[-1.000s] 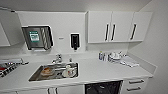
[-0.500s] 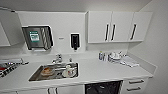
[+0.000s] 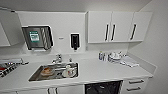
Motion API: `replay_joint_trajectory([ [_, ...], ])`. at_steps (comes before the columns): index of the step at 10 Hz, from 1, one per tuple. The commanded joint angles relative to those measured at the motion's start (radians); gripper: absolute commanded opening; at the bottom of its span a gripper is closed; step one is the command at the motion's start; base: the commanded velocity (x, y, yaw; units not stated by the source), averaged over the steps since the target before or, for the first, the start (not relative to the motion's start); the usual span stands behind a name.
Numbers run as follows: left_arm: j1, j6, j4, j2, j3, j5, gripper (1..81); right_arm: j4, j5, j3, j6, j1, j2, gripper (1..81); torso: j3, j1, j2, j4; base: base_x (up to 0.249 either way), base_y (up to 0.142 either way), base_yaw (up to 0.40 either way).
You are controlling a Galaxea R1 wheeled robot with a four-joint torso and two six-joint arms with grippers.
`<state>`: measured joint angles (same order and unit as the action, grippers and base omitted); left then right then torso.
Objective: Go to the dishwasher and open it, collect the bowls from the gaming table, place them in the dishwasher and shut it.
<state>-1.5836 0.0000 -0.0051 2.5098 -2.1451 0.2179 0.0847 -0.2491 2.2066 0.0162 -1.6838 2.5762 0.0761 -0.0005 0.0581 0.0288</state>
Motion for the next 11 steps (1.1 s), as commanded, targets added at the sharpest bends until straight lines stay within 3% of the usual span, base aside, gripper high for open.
replay_joint_trajectory([
  [1,0.015,0.000,0.007,-0.161,0.025,-0.038,1.0,-0.002,0.039,-0.050,0.018,0.042,-0.063,1.0,0.000,0.001,0.000,0.000,0.000,0.000,0.000],
  [2,0.017,0.000,0.002,-0.204,0.051,-0.037,1.0,-0.005,0.039,-0.070,0.019,0.042,-0.068,1.0,0.000,0.001,0.000,0.000,0.000,0.000,0.000],
  [3,0.027,-0.009,0.002,-0.245,0.109,-0.037,1.0,-0.002,0.037,-0.075,0.019,0.043,-0.064,1.0,0.026,0.001,0.000,0.000,0.000,0.000,0.000],
  [4,0.049,-0.011,0.005,-0.278,0.172,-0.037,1.0,0.001,0.018,-0.078,0.019,0.045,-0.057,1.0,0.093,0.001,0.000,0.000,0.000,0.000,0.000],
  [6,0.102,-0.011,0.008,-0.342,0.269,-0.041,1.0,0.001,0.009,-0.091,0.021,0.042,-0.052,1.0,0.116,0.001,0.000,0.000,0.000,0.000,0.000],
  [8,0.177,-0.014,-0.001,-0.379,0.329,-0.054,1.0,0.001,-0.005,-0.091,0.021,0.035,-0.040,1.0,0.178,0.001,0.000,0.000,0.000,0.000,0.000],
  [10,0.314,-0.084,-0.001,-0.409,0.394,-0.142,1.0,0.001,-0.007,-0.084,0.021,0.035,-0.026,1.0,0.248,0.001,0.000,0.000,0.000,0.000,0.000],
  [11,0.378,-0.097,-0.001,-0.437,0.448,-0.199,1.0,0.000,-0.007,-0.088,0.021,0.037,-0.029,1.0,0.274,0.001,0.000,0.000,0.000,0.000,0.000],
])
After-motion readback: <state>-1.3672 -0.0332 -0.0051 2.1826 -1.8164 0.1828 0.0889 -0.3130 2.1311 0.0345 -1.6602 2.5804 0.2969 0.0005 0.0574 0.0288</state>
